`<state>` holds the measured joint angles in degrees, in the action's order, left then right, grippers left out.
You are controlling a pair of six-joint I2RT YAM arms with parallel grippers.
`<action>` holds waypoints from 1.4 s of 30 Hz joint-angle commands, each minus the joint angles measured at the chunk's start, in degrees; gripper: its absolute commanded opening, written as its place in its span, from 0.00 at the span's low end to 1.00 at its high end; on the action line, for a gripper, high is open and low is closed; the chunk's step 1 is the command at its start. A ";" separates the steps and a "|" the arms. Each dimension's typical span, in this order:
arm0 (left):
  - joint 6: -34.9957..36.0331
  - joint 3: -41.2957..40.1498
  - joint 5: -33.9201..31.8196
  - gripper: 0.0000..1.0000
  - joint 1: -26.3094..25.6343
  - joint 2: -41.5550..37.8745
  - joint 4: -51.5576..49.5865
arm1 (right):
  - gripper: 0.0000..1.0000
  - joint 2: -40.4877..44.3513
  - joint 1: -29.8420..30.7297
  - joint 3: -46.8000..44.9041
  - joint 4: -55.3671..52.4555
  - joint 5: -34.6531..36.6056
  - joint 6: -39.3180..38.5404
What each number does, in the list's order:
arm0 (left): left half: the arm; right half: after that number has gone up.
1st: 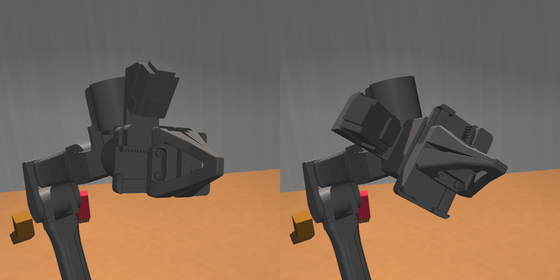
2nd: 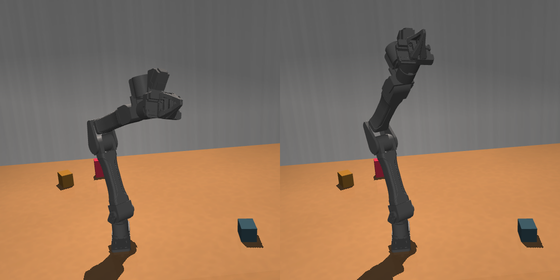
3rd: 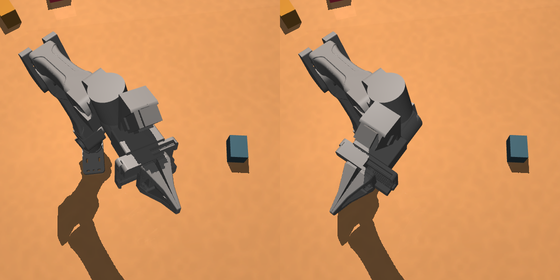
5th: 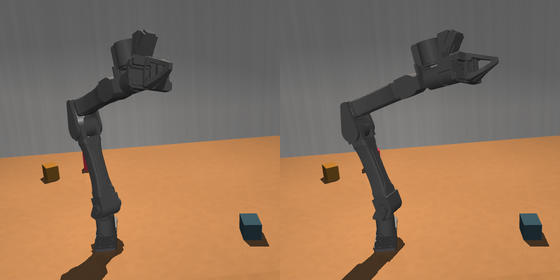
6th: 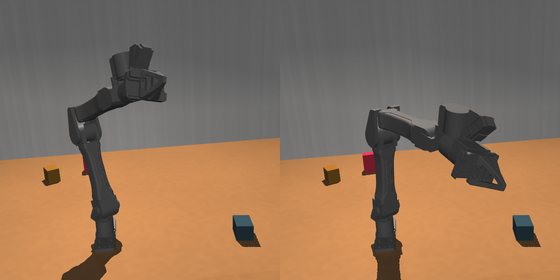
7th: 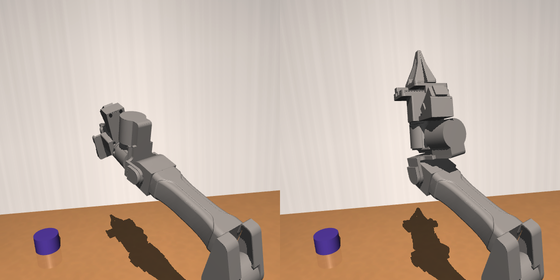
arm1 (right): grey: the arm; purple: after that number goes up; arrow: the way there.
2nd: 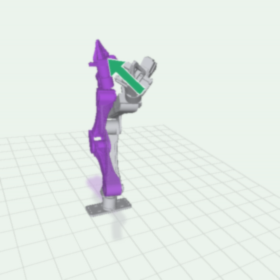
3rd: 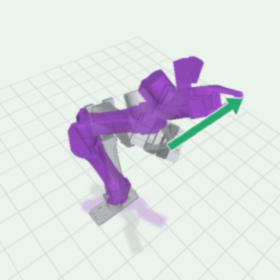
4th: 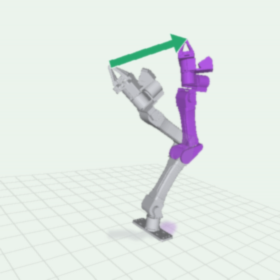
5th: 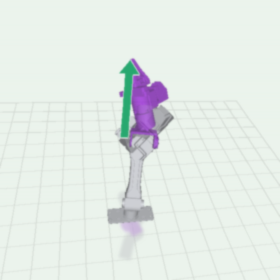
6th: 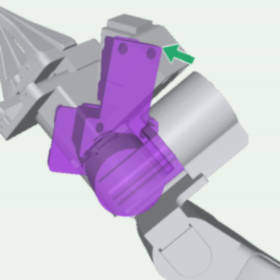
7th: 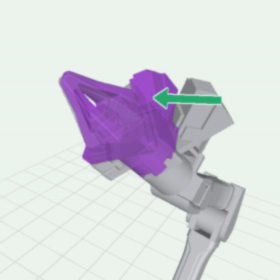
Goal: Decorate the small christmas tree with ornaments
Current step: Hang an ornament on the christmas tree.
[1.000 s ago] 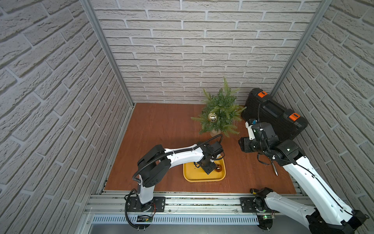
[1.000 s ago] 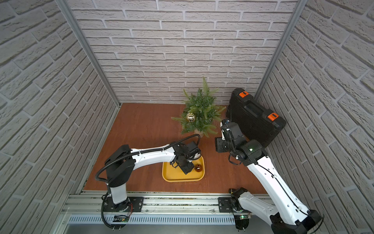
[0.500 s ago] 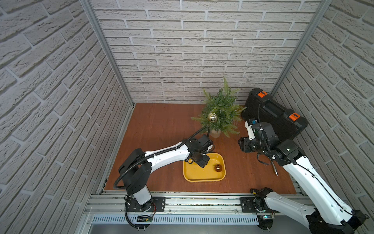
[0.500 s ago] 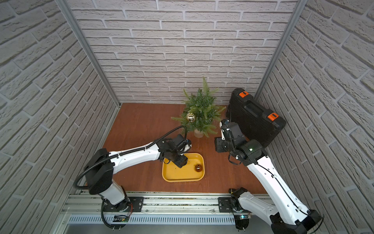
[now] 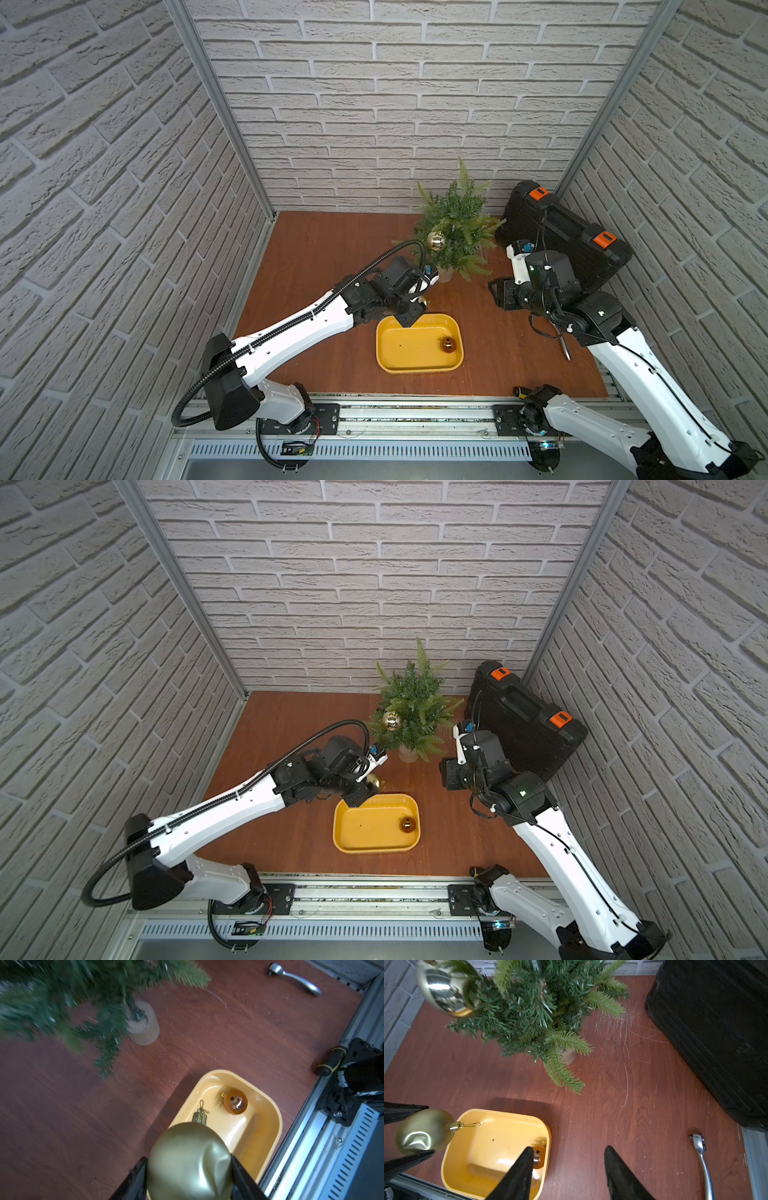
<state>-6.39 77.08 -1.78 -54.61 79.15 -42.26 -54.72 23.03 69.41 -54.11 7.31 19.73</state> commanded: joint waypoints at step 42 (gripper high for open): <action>21.12 58.37 6.09 0.53 3.86 30.19 -0.81 | 0.55 0.43 -17.02 2.60 19.22 -25.33 0.01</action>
<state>14.59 134.04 3.36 -51.09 108.33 -45.17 -54.02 6.98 71.05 -41.19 -14.02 20.56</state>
